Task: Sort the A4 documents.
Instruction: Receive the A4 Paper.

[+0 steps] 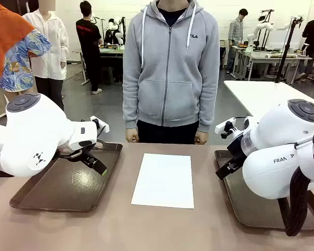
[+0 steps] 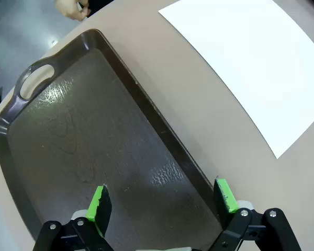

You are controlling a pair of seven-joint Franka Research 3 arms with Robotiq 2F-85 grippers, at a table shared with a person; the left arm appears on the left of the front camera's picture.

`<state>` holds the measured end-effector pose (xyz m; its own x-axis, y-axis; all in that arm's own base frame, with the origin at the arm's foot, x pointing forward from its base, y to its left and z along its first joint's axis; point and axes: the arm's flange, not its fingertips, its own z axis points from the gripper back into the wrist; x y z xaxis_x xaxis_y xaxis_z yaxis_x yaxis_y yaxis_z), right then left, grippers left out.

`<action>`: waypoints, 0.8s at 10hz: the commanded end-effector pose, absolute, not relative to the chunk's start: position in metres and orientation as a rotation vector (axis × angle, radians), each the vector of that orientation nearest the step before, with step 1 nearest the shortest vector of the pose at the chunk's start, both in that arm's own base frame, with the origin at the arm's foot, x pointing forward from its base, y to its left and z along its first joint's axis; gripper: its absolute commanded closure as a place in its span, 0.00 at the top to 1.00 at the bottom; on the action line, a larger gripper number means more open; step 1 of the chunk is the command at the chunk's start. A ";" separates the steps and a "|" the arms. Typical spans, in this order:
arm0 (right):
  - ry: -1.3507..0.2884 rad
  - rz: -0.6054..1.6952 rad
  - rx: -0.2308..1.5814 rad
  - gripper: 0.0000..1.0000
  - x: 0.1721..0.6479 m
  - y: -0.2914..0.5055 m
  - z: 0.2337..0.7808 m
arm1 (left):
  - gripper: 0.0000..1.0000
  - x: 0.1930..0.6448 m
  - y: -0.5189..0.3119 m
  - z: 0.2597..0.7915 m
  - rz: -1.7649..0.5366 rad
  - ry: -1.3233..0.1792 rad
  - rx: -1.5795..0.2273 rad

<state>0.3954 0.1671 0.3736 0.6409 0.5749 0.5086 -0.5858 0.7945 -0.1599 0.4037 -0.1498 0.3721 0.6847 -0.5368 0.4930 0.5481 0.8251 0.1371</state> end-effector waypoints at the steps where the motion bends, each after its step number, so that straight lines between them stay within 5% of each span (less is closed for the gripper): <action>1: -0.573 0.662 0.020 1.00 0.395 0.167 0.374 | 1.00 0.403 -0.150 0.372 -0.608 -0.545 -0.022; 8: -0.573 0.662 0.020 1.00 0.395 0.167 0.374 | 1.00 0.403 -0.150 0.372 -0.608 -0.545 -0.022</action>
